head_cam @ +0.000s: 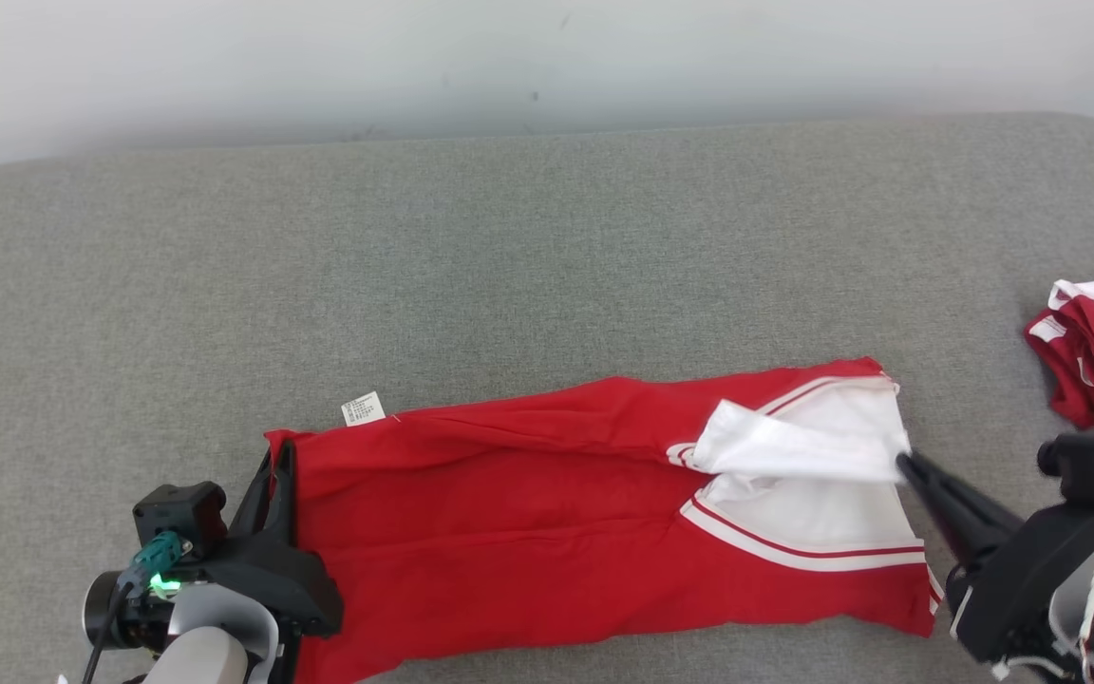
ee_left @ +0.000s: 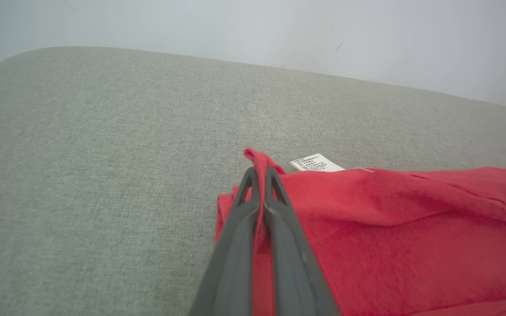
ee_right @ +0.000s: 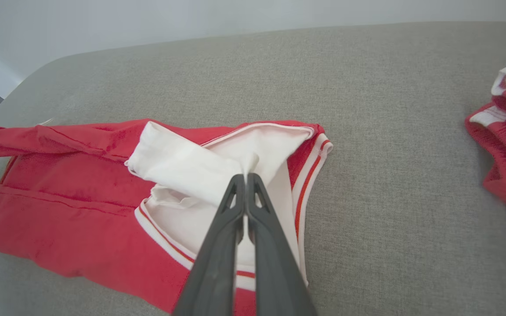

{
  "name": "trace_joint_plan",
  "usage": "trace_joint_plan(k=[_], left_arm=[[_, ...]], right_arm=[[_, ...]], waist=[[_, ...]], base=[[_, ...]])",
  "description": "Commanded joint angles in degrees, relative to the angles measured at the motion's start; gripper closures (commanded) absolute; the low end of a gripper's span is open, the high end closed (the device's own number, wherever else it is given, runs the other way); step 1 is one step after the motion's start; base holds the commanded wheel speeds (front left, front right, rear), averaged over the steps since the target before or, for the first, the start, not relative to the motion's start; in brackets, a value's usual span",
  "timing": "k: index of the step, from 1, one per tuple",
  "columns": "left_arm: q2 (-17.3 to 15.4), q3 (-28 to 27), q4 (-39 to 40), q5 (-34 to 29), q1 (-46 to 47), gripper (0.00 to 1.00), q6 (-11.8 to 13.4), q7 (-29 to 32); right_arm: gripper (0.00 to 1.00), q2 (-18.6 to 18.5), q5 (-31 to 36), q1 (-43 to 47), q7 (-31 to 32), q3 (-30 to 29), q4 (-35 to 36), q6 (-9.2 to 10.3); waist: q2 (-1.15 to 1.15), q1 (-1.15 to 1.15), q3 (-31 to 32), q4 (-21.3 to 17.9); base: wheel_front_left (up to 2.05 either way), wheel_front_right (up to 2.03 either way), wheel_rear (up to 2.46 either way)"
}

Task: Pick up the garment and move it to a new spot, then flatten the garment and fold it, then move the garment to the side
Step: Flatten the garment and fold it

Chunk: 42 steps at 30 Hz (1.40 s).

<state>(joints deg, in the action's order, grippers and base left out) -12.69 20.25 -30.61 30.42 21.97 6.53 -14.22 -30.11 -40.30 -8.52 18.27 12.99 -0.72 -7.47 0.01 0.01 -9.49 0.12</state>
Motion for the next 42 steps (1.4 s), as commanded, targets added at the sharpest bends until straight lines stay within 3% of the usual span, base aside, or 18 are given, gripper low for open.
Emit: trace_joint_plan(k=[1, 2, 3, 4, 5, 6, 7, 12, 16, 26, 36, 42], left_arm=[[-0.2, -0.2, 0.2, -0.5, -0.8, 1.0, 0.0, -0.5], [-0.2, -0.3, 0.1, -0.5, -1.0, 0.96, 0.1, -0.5], [-0.1, -0.4, 0.1, -0.5, -1.3, 0.82, 0.2, -0.6], [-0.1, -0.5, 0.1, -0.5, -1.5, 0.54, 0.3, -0.6], [-0.1, -0.5, 0.0, -0.5, -1.8, 0.0, 0.4, -0.6], [0.0, -0.5, 0.1, -0.6, -2.0, 0.0, 0.5, -0.7], [0.1, -0.6, 0.3, -0.7, -2.3, 0.0, 0.5, -0.7], [-0.1, -1.7, 1.2, -1.0, -4.4, 0.0, 0.8, -0.9], [0.1, -4.9, 7.2, -3.3, -7.8, 0.0, 0.0, -1.0], [5.4, -15.4, 23.1, -11.9, -19.6, 0.0, -4.8, -0.9], [9.1, -19.8, 27.2, -16.5, -24.6, 0.0, -9.6, -0.9], [9.6, -20.4, 27.5, -19.3, -24.3, 0.0, -10.4, -0.9]], right_arm=[[1.0, 0.9, 0.6, 1.5, 1.0, -0.4, 0.7, -0.01], [1.0, 1.3, 1.1, 2.1, 1.6, -0.7, 1.2, -0.01], [1.0, 1.8, 1.6, 2.7, 2.1, -1.1, 1.5, -0.01], [1.0, 2.4, 2.1, 3.3, 2.5, -1.4, 1.6, -0.01], [1.0, 2.9, 2.8, 3.9, 2.9, -1.7, 1.5, -0.01], [0.67, 3.1, 3.8, 4.3, 3.5, -2.0, 1.4, -0.01], [0.0, 3.5, 4.5, 4.5, 3.7, -2.2, 1.1, -0.01], [0.0, 4.1, 7.6, 5.8, 6.0, -2.5, 0.2, -0.01], [0.0, 5.1, 9.8, 6.7, 7.0, -4.1, 0.0, -0.01], [0.0, 8.9, 11.5, 8.1, 6.7, -10.2, 0.7, -0.01], [0.0, 14.5, 11.1, 2.7, 12.1, -15.5, -10.8, -0.01], [0.0, 15.3, 12.5, -2.9, 11.5, -15.7, -16.9, -0.01]], waist=[[-0.01, -0.01, 0.1, -0.2], [-0.01, -0.01, 0.1, -0.3], [-0.01, -0.01, 0.1, -0.4], [-0.01, -0.01, 0.2, -0.4], [-0.01, -0.01, 0.2, -0.4], [-0.01, -0.01, 0.3, -0.4], [-0.01, -0.01, 0.3, -0.3], [-0.01, -0.01, 1.0, 0.2], [-0.01, -0.01, 2.2, 0.9], [-0.01, -0.01, 6.2, 2.0], [-0.01, -0.01, 7.5, 2.2], [-0.01, -0.01, 5.7, 2.8]], base=[[0.0, 0.0, 0.0], [0.0, 0.0, 0.0], [0.0, 0.0, 0.0], [0.0, 0.0, 0.0], [0.0, 0.0, 0.0], [0.0, 0.0, 0.0], [0.0, 0.0, 0.0], [0.0, 0.0, 0.0], [0.0, 0.0, 0.0], [0.0, 0.0, 0.0], [0.0, 0.0, 0.0], [0.0, 0.0, 0.0]])
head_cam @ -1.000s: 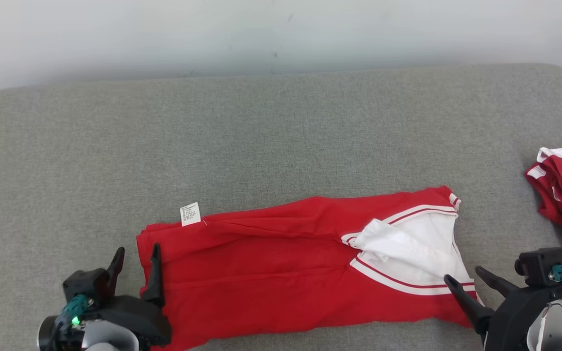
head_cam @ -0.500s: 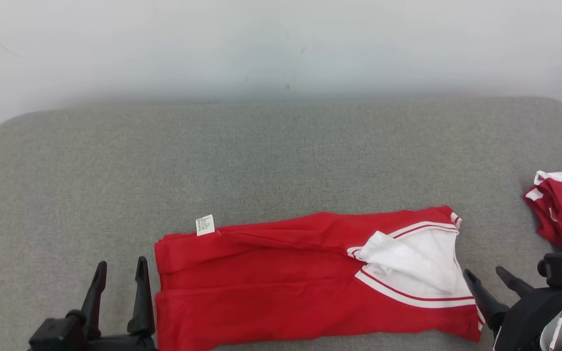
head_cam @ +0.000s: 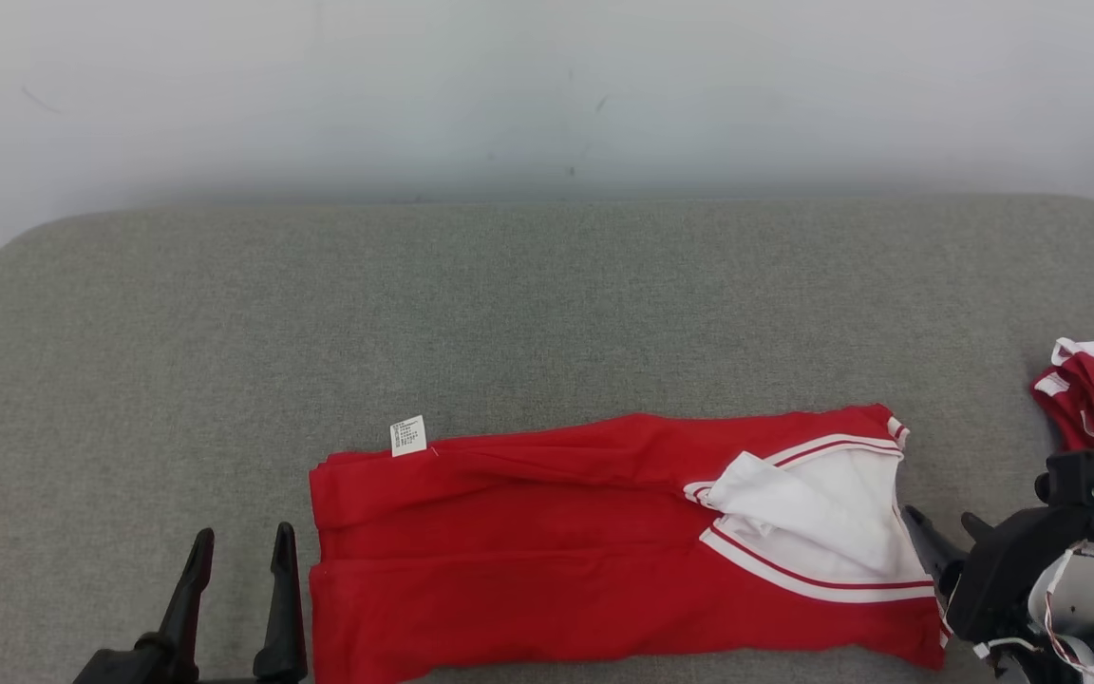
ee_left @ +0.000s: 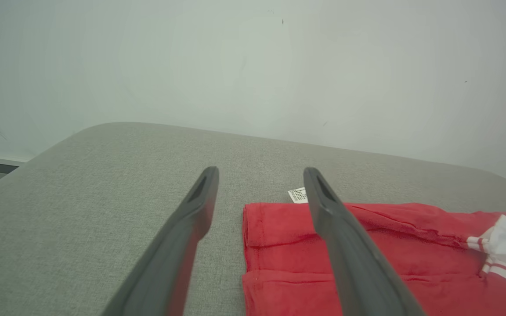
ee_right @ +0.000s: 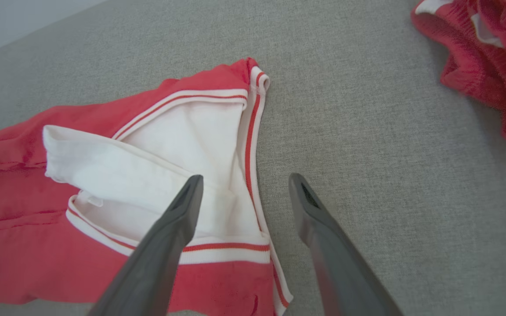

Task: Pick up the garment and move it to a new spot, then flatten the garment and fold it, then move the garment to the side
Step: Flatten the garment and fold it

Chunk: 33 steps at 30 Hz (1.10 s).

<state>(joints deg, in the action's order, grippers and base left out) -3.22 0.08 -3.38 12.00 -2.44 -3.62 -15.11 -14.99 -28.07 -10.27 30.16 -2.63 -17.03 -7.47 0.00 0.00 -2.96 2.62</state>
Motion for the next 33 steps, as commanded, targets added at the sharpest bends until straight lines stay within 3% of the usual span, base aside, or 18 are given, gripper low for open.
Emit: trace_joint_plan(k=[1, 12, 21, 22, 23, 24, 25, 33], left_arm=[[0.2, -0.3, 0.1, -1.0, 0.4, 0.0, -0.3, 0.0], [0.3, 0.4, -0.7, -2.2, 3.4, 0.0, -0.6, 0.0], [0.3, 1.2, -1.6, -1.1, 4.8, 0.0, 0.1, 0.0], [0.3, 1.3, -1.6, -1.0, 4.8, 0.0, 0.1, 0.0], [0.3, 1.4, -1.6, -0.8, 4.8, 0.0, 0.3, 0.0], [0.3, 1.4, -1.6, -0.7, 4.8, 0.0, 0.5, 0.0], [0.3, 1.4, -1.6, -0.6, 4.7, 0.0, 0.5, 0.0], [0.3, 1.4, -1.0, -0.6, 4.0, 0.0, 1.1, 0.0]], right_arm=[[0.0, 0.3, 0.6, -2.2, -0.6, 0.0, -1.6, -0.01], [0.0, 1.0, 4.8, -9.8, 0.5, 0.6, -11.4, -0.01], [0.0, 5.0, 9.6, -9.2, 4.7, 1.7, -18.6, -0.04], [0.06, 5.6, 9.8, -8.8, 4.9, 2.2, -18.6, -0.1], [0.5, 6.0, 9.8, -8.4, 4.9, 2.7, -18.3, -0.17], [0.8, 6.3, 9.8, -8.2, 4.4, 3.1, -17.9, -0.26], [1.0, 6.2, 9.8, -8.1, 3.6, 3.3, -17.3, -0.26], [1.0, 1.1, 14.0, -9.9, -1.1, -0.7, -11.6, 0.11]], waist=[[0.0, 0.0, -1.2, 0.4], [0.0, 0.0, -4.5, 2.5], [0.0, 0.0, -5.6, 3.7], [0.0, 0.0, -5.6, 3.7], [0.0, 0.0, -5.7, 3.6], [0.0, 0.0, -5.7, 3.5], [0.0, 0.0, -5.7, 3.4], [0.0, 0.0, -4.7, 2.2]], base=[[0.0, 0.0, 0.0], [0.0, 0.0, 0.0], [0.0, 0.0, 0.0], [0.0, 0.0, 0.0], [0.0, 0.0, 0.0], [0.0, 0.0, 0.0], [0.0, 0.0, 0.0], [0.0, 0.0, 0.0]])
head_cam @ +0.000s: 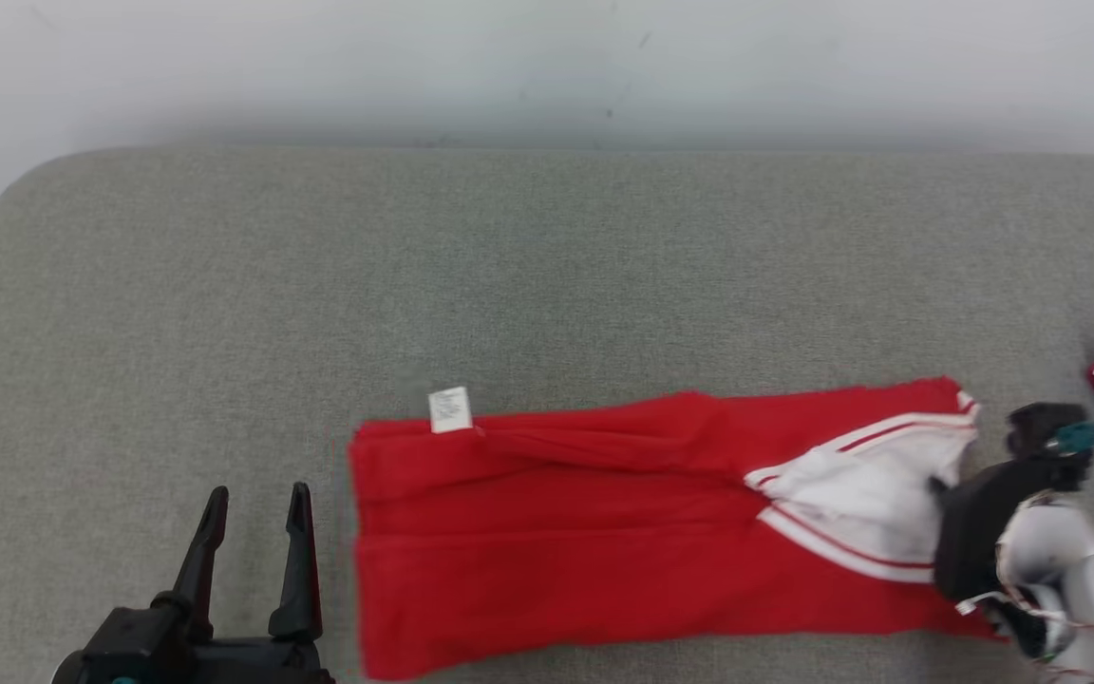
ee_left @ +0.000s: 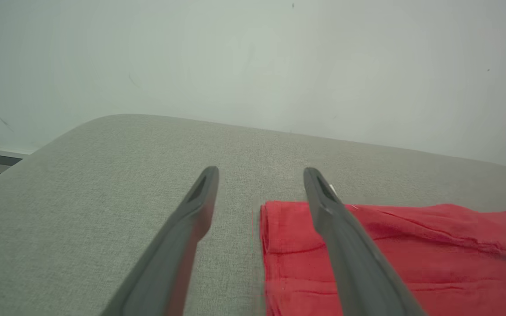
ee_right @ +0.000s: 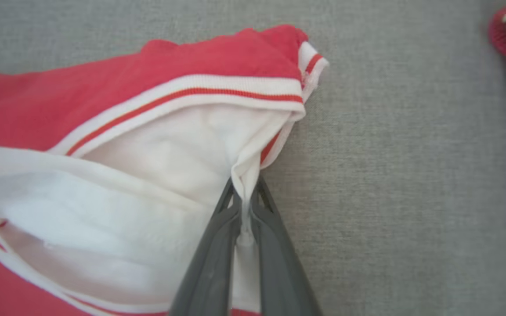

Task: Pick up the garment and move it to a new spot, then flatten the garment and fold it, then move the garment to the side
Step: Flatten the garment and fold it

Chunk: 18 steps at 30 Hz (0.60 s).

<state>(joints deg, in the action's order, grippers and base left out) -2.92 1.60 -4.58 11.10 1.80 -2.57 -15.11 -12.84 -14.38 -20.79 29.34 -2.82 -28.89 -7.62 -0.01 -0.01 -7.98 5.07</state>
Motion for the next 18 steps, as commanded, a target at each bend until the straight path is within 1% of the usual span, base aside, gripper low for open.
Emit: trace_joint_plan(k=[1, 6, 11, 15, 18], left_arm=[[0.0, -0.1, 0.3, 0.4, -0.4, 0.0, -0.1, 0.0], [0.0, -0.5, 0.8, 0.7, -1.3, 0.0, 0.1, 0.0], [0.0, -0.2, 0.9, 1.0, -2.3, 0.0, 0.2, 0.0], [0.0, 0.0, 0.9, 0.9, -2.6, 0.0, 0.1, 0.0], [0.0, 0.2, 0.8, 0.8, -2.8, 0.0, 0.0, 0.0]], right_arm=[[1.0, -1.4, 0.8, 0.7, -0.4, -0.9, 1.4, 0.25], [1.0, -3.9, 3.1, 2.5, 1.0, -4.6, 9.1, 0.23], [1.0, -5.4, 5.4, 5.8, 4.9, -9.0, 17.5, 0.23], [1.0, -6.1, 7.6, 8.4, 7.7, -11.9, 22.9, 0.23], [1.0, -6.3, 9.1, 10.0, 9.4, -12.5, 26.1, 0.23]], waist=[[0.01, 0.01, 0.5, -0.5], [0.01, 0.01, 1.5, -2.0], [0.01, 0.01, 2.7, -3.4], [0.01, 0.01, 3.4, -4.2], [0.01, 0.01, 3.8, -4.5]], base=[[0.0, 0.0, 0.0], [0.0, 0.0, 0.0], [0.0, 0.0, 0.0], [0.0, 0.0, 0.0], [0.0, 0.0, 0.0]])
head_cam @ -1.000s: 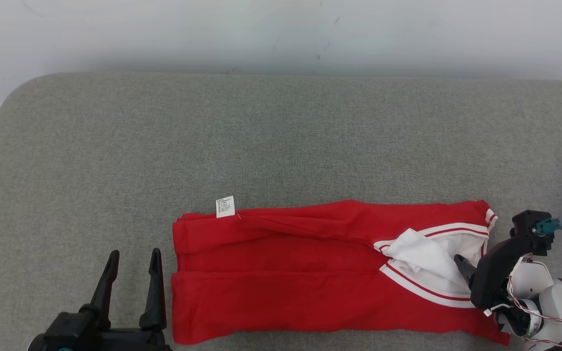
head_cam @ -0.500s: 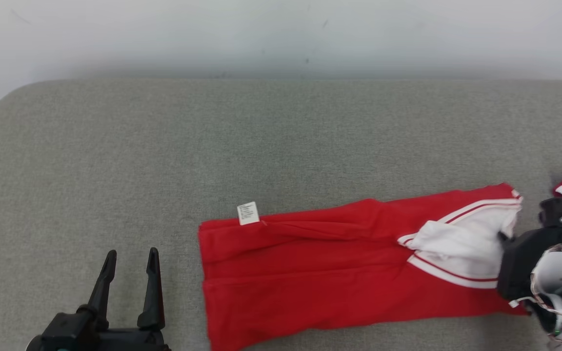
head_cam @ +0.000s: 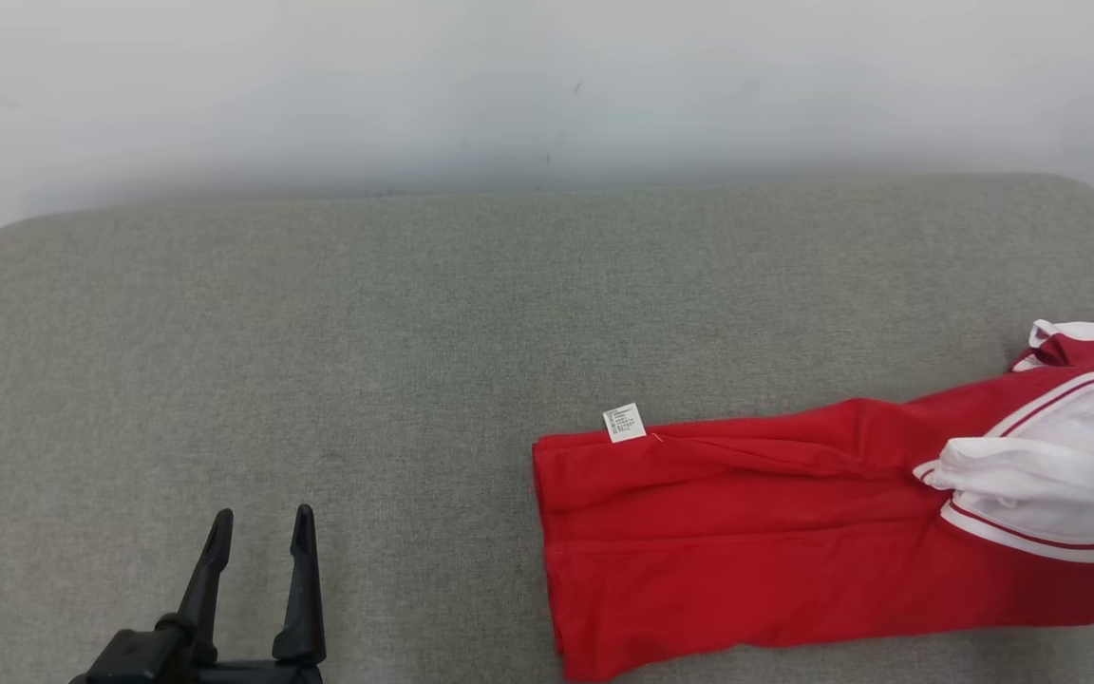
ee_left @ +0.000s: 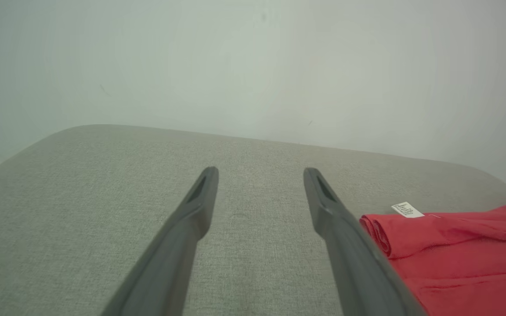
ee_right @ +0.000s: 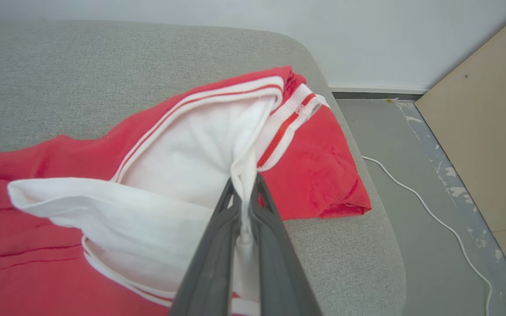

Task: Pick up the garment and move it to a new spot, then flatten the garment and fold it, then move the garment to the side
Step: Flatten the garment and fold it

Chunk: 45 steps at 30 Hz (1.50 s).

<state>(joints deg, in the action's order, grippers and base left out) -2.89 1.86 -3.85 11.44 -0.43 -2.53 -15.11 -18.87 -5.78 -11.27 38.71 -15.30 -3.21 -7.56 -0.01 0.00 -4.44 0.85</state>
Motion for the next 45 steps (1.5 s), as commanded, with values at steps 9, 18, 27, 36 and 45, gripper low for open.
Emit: trace_joint_plan(k=[9, 18, 27, 36, 45], left_arm=[[0.0, -0.3, -0.4, 0.0, -1.3, 0.0, -0.4, 0.0], [0.0, -1.3, -0.6, -0.1, -1.8, 0.0, -0.5, 0.0], [0.0, 0.4, -1.1, 0.4, 0.8, 0.0, -0.7, 0.0], [0.0, 1.1, -1.8, 0.8, 2.2, 0.0, -0.7, 0.0], [0.0, 1.0, -2.3, 0.0, 2.8, 0.0, -0.9, 0.0]], right_arm=[[1.0, 1.9, 1.2, 2.9, 2.8, 7.9, 5.9, 0.17], [1.0, 6.6, -3.1, -3.4, 1.5, 29.7, -2.4, 0.17], [1.0, 12.6, -6.0, -12.5, -1.9, 39.5, -16.6, 0.17], [1.0, 15.1, -8.8, -18.3, -5.2, 43.1, -26.8, 0.17], [0.0, 16.0, -13.1, -20.6, -10.0, 45.5, -31.5, 0.17]], waist=[[0.01, 0.0, 1.4, -0.6], [0.01, 0.0, 2.0, -1.0], [0.01, 0.0, 0.2, 2.3], [0.01, 0.0, -0.8, 4.8], [0.01, 0.0, -0.9, 4.9]], base=[[0.0, 0.0, 0.0], [0.0, 0.0, 0.0], [0.0, 0.0, 0.0], [0.0, 0.0, 0.0], [0.0, 0.0, 0.0]])
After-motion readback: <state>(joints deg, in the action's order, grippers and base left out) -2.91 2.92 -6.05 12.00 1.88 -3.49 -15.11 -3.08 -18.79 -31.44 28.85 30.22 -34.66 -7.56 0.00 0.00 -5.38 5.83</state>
